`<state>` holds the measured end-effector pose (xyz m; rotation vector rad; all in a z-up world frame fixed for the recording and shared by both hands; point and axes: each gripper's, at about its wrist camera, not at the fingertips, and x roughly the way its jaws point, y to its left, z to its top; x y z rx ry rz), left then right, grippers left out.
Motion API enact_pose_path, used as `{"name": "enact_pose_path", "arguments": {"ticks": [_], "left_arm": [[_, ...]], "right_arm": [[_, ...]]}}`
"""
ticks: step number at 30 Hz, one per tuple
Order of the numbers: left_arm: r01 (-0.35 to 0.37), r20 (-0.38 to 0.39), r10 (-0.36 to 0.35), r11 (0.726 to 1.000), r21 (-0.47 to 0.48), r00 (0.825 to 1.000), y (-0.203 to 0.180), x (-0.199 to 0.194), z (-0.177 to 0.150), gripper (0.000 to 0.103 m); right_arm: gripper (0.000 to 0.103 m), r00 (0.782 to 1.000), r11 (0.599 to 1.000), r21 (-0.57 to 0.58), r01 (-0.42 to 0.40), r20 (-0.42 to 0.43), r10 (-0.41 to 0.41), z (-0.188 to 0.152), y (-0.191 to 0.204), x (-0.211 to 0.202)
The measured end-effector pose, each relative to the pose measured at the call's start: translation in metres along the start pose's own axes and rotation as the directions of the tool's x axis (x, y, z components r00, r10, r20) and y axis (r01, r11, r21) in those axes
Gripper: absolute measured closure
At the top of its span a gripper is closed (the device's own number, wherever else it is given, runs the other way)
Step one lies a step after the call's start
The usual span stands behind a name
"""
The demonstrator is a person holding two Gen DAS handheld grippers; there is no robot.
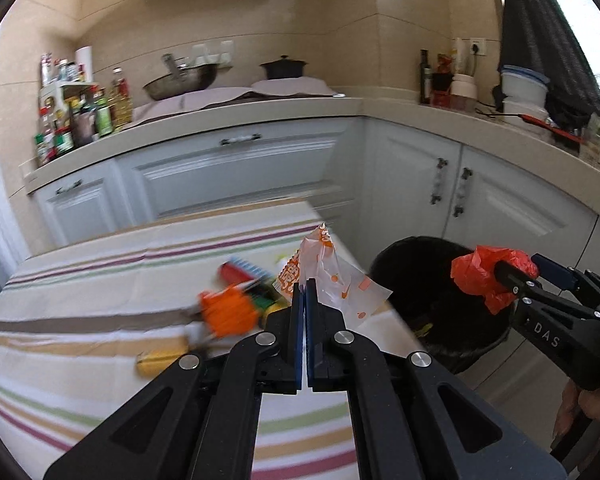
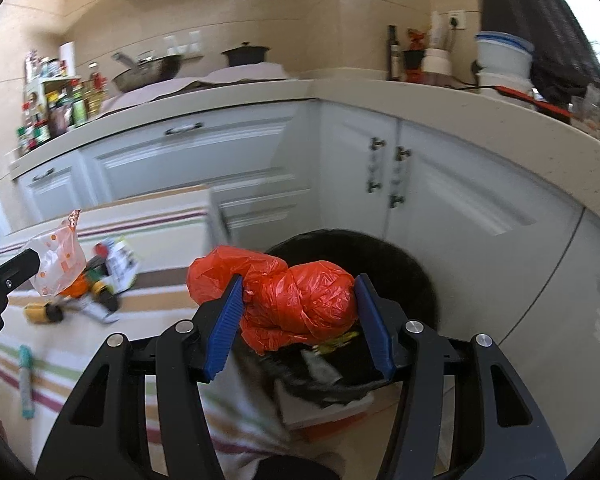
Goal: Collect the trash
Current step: 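Carry both bags over the black bin and open both grippers to drop them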
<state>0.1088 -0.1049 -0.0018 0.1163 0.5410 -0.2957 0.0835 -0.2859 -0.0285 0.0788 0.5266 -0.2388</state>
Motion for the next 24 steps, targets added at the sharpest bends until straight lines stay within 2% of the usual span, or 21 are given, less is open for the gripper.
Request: {"name": "enact_pose_path", "arguments": {"ticks": [6, 13, 24], "left_arm": [[0.038, 0.010, -0.039, 0.999, 0.028, 0.999, -0.033, 0.023, 0.018, 0.102], [0.073, -0.032, -0.071, 0.996, 0.054, 0.997, -0.066, 0.059, 0.028, 0.102], [0.069, -0.070, -0.062, 0.993, 0.098, 0.996, -0.096, 0.093, 0.029, 0.102]], "right_arm": [[0.049, 0.998, 0.998, 0.020, 0.057, 0.009, -0.057, 0.011, -0.029, 0.015], [0.049, 0.996, 0.995, 0.042, 0.091, 0.007, -0.091, 0.018, -0.054, 0.035], [0.049, 0.993, 0.991, 0.064, 0.117, -0.026, -0.116, 0.017, -0.078, 0.066]]}}
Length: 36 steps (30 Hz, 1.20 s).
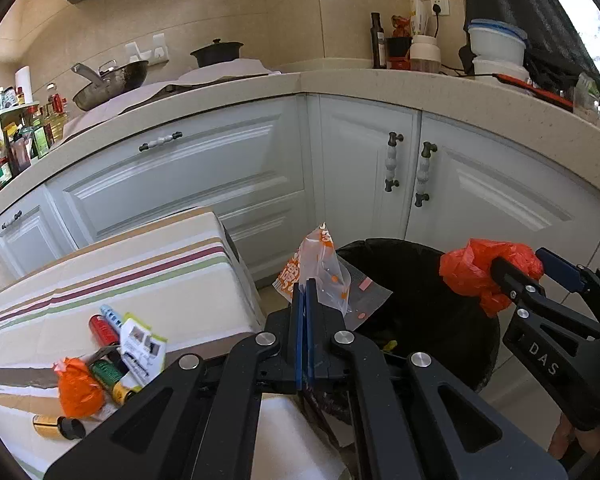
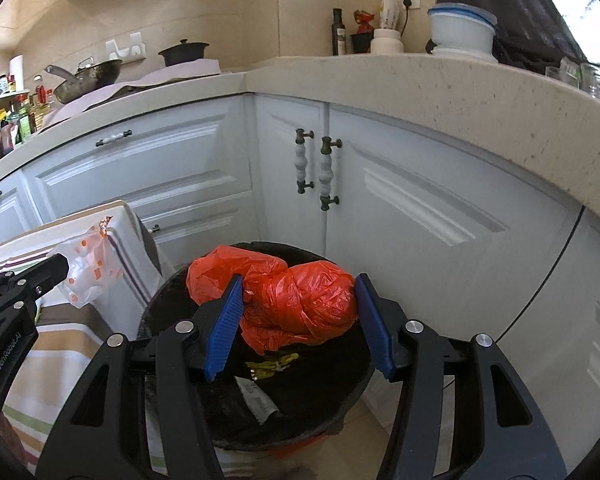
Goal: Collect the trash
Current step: 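Carry both bags over the black bin and open both grippers to drop them, then return the right gripper to the table and grasp the yellow-white wrapper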
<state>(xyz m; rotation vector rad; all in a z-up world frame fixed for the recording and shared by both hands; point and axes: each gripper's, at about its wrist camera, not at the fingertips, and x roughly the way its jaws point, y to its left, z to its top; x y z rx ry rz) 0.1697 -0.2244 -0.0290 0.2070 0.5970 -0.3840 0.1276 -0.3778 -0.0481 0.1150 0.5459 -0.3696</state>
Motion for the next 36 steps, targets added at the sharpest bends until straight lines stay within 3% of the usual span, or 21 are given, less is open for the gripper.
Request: {"name": "enact_pose_path", "arguments": {"ticks": [20, 22, 24, 29, 36], "left_arm": [[-0.027, -0.067, 0.024, 0.999, -0.030, 0.997, -0.010, 0.052, 0.013, 0.101], [-0.030, -0.081, 0.027, 0.999, -0.040, 0.996, -0.008, 0.058, 0.015, 0.090], [-0.027, -0.090, 0.023, 0.999, -0.045, 0.996, -0.009, 0.062, 0.015, 0.067], [-0.027, -0.097, 0.021, 0.998, -0.060, 0.995, -0.006, 0.063, 0.015, 0.055], [-0.036, -0.090, 0.030, 0.997, -0.072, 0.995, 0.002, 0.054, 0.014, 0.048]], "right_arm": [[0.048, 0.999, 0.999, 0.001, 0.034, -0.022, -0.034, 0.004, -0.006, 0.040], [0.046, 0.999, 0.999, 0.000, 0.039, -0.025, -0.039, 0.004, -0.006, 0.044], [0.039, 0.999, 0.999, -0.003, 0.036, -0.039, -0.036, 0.004, -0.005, 0.049], [0.038, 0.998, 0.999, -0.003, 0.048, -0.037, -0.049, 0.005, -0.005, 0.050], [0.038, 0.999, 0.999, -0.003, 0.044, -0.013, -0.044, 0.012, 0.000, 0.037]]}}
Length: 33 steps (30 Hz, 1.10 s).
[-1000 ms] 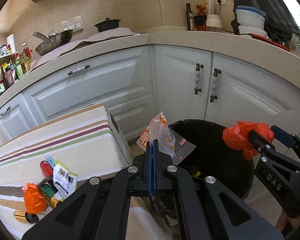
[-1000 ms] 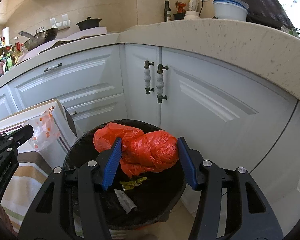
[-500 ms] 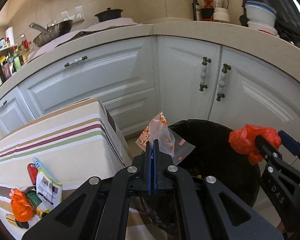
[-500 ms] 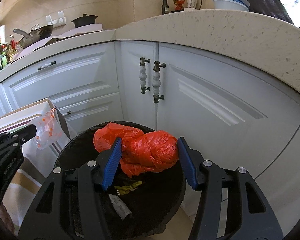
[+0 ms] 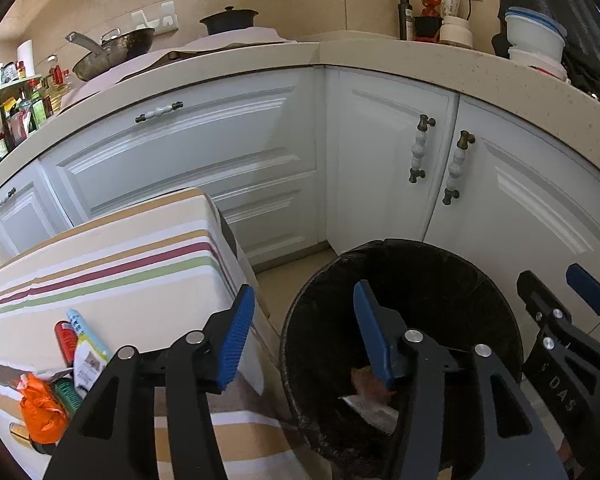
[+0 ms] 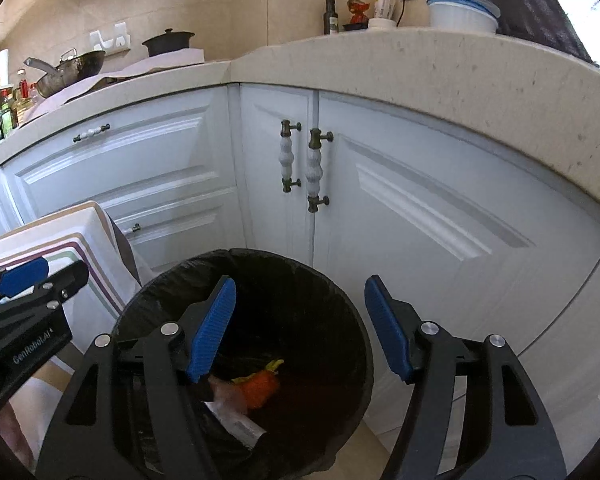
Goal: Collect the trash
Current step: 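Return the right gripper to the table and grasp the yellow-white wrapper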
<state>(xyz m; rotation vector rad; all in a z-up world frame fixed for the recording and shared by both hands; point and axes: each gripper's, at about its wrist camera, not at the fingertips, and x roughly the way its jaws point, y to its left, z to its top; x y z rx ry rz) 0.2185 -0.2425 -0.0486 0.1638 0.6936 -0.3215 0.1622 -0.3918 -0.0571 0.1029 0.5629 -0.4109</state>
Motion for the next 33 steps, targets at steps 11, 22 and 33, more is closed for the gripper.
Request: {"name": "enact_pose_path", "arguments": {"ticks": [11, 22, 33], "left_arm": [[-0.074, 0.030, 0.076, 0.996, -0.052, 0.997, 0.058, -0.055, -0.022, 0.031], [-0.257, -0.010, 0.259, 0.952, -0.165, 0.966, 0.159, -0.110, -0.069, 0.028], [-0.391, -0.033, 0.396, 0.886, -0.251, 0.918, 0.226, -0.145, -0.102, 0.028]], "right_arm": [[0.037, 0.995, 0.995, -0.019, -0.095, 0.019, 0.096, 0.002, 0.040, -0.034], [0.037, 0.964, 0.957, -0.115, -0.265, -0.027, 0.263, -0.020, 0.127, -0.069], [0.037, 0.932, 0.909, -0.203, -0.363, -0.070, 0.357, -0.032, 0.205, -0.085]]}}
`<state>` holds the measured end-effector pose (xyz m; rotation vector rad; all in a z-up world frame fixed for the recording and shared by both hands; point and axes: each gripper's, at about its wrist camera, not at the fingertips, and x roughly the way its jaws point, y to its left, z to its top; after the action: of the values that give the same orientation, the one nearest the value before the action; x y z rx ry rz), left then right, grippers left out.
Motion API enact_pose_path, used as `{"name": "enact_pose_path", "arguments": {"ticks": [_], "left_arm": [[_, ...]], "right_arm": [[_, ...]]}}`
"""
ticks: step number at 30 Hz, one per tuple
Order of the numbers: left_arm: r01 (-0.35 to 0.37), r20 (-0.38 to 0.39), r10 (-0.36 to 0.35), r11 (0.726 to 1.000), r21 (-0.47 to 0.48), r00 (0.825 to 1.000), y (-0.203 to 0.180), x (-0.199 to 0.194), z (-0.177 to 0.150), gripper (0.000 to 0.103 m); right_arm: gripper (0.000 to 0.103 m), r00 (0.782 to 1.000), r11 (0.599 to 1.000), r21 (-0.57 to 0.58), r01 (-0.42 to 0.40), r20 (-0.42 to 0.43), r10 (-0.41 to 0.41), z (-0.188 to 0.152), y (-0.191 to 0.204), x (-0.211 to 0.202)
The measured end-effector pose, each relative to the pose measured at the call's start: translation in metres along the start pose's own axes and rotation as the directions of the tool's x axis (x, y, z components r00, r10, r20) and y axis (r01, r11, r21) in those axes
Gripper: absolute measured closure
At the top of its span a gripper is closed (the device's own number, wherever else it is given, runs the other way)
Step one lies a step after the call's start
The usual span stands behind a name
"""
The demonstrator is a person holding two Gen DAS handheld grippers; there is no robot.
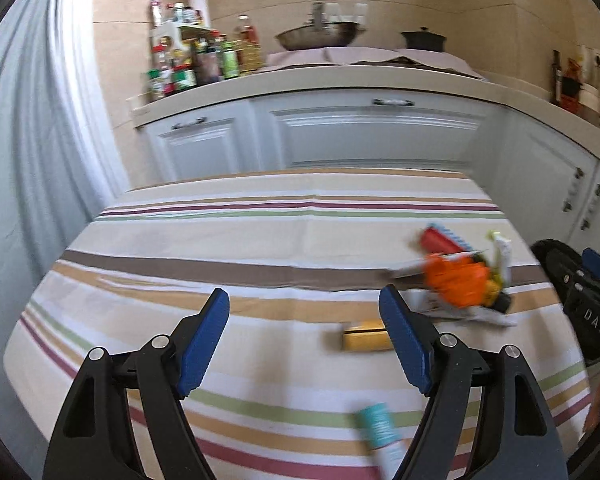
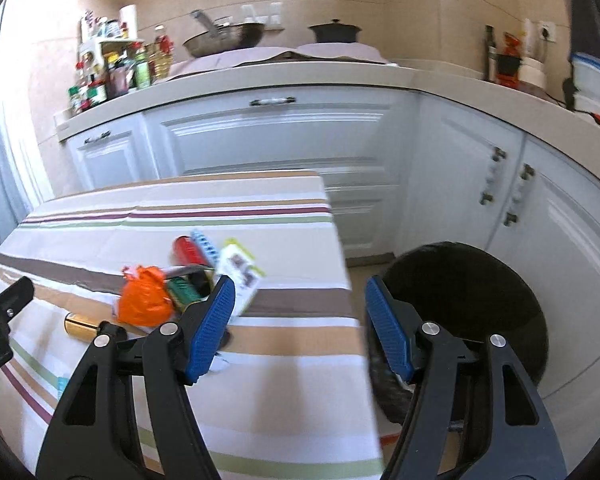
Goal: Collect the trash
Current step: 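Return the right gripper to the table and grasp the yellow-white wrapper, then grasp the teal tube with the left gripper while the right holds the wrapper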
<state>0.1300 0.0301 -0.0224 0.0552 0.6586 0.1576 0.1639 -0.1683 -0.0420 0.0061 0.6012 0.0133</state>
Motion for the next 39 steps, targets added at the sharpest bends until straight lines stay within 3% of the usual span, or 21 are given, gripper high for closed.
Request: {"name": "enact_pose_path", "arguments": {"ticks": [12, 15, 19, 21, 23, 39], "left_arm": [[-0.109, -0.050, 0.105, 0.989, -0.102, 0.993, 0.071, 0.027, -0.006, 0.028], [-0.119, -0.063, 0.112, 0.986, -0.120, 0.992, 0.078, 0.031, -0.009, 0.028], [-0.118, -0.072, 0.110, 0.984, -0.130, 0.991, 0.082, 0.035, -0.012, 0.028], [-0.117, -0.074, 0.108, 0.985, -0.126, 0.991, 0.082, 0.036, -0.012, 0.028], [-0.114, -0.078, 0.105, 0.986, -0.123, 0.991, 0.081, 0.037, -0.013, 0.028], [-0.116, -0.084, 0.106, 0.986, -0.116, 0.991, 0.077, 0.038, -0.016, 0.028]], "right_arm": [[0.039, 0.997, 0.998, -0.060, 0.015, -0.074, -0.019, 0.012, 0.033, 0.039], [0.053, 0.993, 0.997, -0.071, 0.023, -0.111, -0.031, 0.013, 0.034, 0.049], [0.064, 0.988, 0.997, -0.071, 0.025, -0.151, -0.035, 0.012, 0.032, 0.058], [0.082, 0.986, 0.997, -0.071, 0.015, -0.163, -0.027, 0.011, 0.032, 0.059], [0.091, 0.984, 0.997, -0.074, 0.002, -0.177, -0.016, 0.010, 0.031, 0.061], [0.093, 0.988, 0.999, -0.052, -0.007, -0.152, -0.001, 0.008, 0.024, 0.049]]}}
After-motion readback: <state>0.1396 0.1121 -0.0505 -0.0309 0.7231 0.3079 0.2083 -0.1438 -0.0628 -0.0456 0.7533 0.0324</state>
